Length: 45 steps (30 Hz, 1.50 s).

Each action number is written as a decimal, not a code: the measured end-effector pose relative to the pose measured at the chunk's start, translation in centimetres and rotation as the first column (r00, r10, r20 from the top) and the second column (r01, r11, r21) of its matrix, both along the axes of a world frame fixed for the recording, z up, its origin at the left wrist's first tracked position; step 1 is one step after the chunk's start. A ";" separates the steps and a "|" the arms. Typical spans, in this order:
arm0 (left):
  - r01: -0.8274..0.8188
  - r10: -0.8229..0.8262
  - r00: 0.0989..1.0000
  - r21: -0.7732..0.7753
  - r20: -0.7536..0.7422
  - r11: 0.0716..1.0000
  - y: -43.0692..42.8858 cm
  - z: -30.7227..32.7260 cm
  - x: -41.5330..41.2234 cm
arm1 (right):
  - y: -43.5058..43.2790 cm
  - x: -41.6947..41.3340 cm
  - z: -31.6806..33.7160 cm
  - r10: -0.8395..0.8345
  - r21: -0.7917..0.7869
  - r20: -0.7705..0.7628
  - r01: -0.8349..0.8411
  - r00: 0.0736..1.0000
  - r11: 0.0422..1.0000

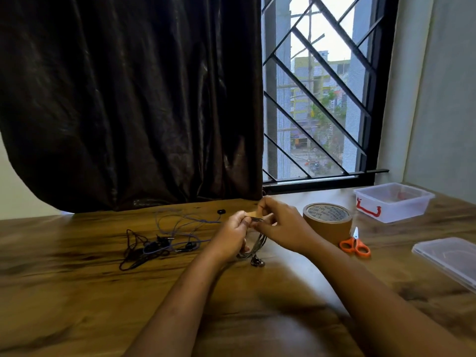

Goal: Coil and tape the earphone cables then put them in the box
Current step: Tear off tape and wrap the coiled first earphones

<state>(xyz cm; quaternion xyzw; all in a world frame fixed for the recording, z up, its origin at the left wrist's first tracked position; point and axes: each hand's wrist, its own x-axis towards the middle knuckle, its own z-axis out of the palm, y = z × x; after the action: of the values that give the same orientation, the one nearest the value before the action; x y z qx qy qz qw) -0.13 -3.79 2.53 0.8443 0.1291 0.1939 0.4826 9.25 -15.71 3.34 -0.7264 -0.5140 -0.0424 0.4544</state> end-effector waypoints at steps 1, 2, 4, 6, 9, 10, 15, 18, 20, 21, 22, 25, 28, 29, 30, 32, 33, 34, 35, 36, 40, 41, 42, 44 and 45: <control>-0.013 0.013 1.000 0.006 0.009 1.000 0.0 0.1 0.0 | -0.2 -0.1 0.2 0.033 0.020 -0.006 -0.033 0.999 0.999; -0.027 0.026 0.999 0.020 0.019 0.999 0.0 0.1 0.0 | -0.4 -0.1 0.4 0.056 0.043 -0.004 -0.055 0.998 0.998; -0.059 0.057 0.998 0.056 0.030 0.997 0.0 0.3 -0.1 | -0.7 0.1 0.7 0.072 0.068 0.025 -0.074 0.997 0.995; -0.070 0.067 0.997 0.091 0.034 0.993 0.0 0.3 -0.3 | -0.9 0.4 0.8 0.089 0.055 0.067 -0.093 0.994 0.994; -0.056 0.051 0.998 0.112 0.042 0.992 0.0 0.2 -0.5 | -1.2 0.7 0.6 0.091 -0.068 0.219 -0.078 0.971 0.995; -0.051 0.046 0.998 0.123 0.043 0.991 0.0 0.2 -0.5 | -1.2 0.7 0.5 0.087 -0.107 0.276 -0.059 0.957 0.992; -0.013 0.005 0.999 0.147 0.049 0.989 0.0 0.2 -0.1 | -1.1 0.8 0.4 0.057 -0.169 0.439 0.020 0.896 0.985; 0.003 -0.012 0.998 0.149 0.055 0.989 -0.2 0.1 -0.2 | -1.1 0.7 0.4 0.045 -0.168 0.479 0.041 0.877 0.985; 0.002 -0.014 0.998 0.175 0.067 0.985 -0.4 0.0 -0.1 | -1.0 0.5 0.4 0.034 -0.153 0.486 0.047 0.873 0.987; 0.000 -0.014 0.997 0.190 0.071 0.982 -0.4 0.0 -0.1 | -1.0 0.5 0.4 0.031 -0.138 0.483 0.041 0.875 0.990; 0.000 -0.015 0.997 0.198 0.074 0.980 -0.5 0.0 0.0 | -1.0 0.5 0.4 0.030 -0.123 0.477 0.033 0.878 0.992; 0.005 -0.020 0.997 0.183 0.079 0.983 -0.6 -0.1 -0.1 | -1.0 0.5 0.4 0.028 -0.121 0.480 0.035 0.877 0.992; -0.010 -0.004 0.997 0.192 0.071 0.981 -0.6 -0.3 0.0 | -0.9 0.6 0.2 -0.014 -0.115 0.495 0.081 0.869 0.990; -0.021 0.006 0.997 0.201 0.073 0.979 -0.7 -0.3 0.0 | -0.9 0.6 0.1 -0.028 -0.097 0.491 0.087 0.871 0.992; -0.027 0.011 0.997 0.213 0.079 0.977 -0.7 -0.2 0.1 | -0.9 0.7 0.1 -0.040 -0.080 0.487 0.091 0.873 0.993; -0.025 0.005 0.996 0.230 0.089 0.973 -0.8 -0.1 0.2 | -0.9 0.7 0.1 -0.058 -0.061 0.488 0.100 0.871 0.993; -0.023 0.003 0.996 0.228 0.088 0.973 -0.9 -0.1 0.2 | -0.9 0.7 0.1 -0.065 -0.056 0.490 0.105 0.869 0.993; -0.021 0.002 0.997 0.220 0.084 0.975 -0.9 0.0 0.2 | -0.9 0.6 0.1 -0.070 -0.049 0.490 0.108 0.869 0.993; -0.015 -0.001 0.997 0.204 0.080 0.979 -0.8 0.0 0.2 | -0.9 0.6 0.1 -0.074 -0.040 0.485 0.106 0.871 0.994; -0.005 -0.010 0.997 0.181 0.078 0.983 -0.8 0.0 0.3 | -0.9 0.6 0.1 -0.075 -0.026 0.474 0.099 0.877 0.995; 0.044 -0.051 0.996 0.109 0.066 0.993 -0.8 0.2 0.3 | -1.0 0.6 0.0 -0.076 0.015 0.429 0.077 0.900 0.997; 0.058 -0.065 0.996 0.109 0.065 0.992 -0.9 0.2 0.3 | -1.0 0.7 -0.1 -0.078 0.018 0.422 0.077 0.903 0.997; 0.066 -0.075 0.995 0.119 0.069 0.991 -1.0 0.3 0.3 | -1.0 0.8 -0.1 -0.080 0.021 0.416 0.079 0.906 0.997; 0.056 -0.069 0.994 0.158 0.080 0.986 -1.1 0.3 0.3 | -1.0 0.9 -0.1 -0.085 0.032 0.405 0.079 0.910 0.996; 0.048 -0.064 0.994 0.167 0.088 0.985 -1.0 0.3 0.3 | -1.0 0.9 -0.1 -0.087 0.039 0.402 0.078 0.912 0.996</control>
<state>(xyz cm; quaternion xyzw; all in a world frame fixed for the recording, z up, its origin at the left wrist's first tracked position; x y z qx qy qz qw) 0.19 -4.82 2.85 0.8746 0.0662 0.2294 0.4221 10.16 -16.72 3.23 -0.7182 -0.5647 -0.2159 0.3444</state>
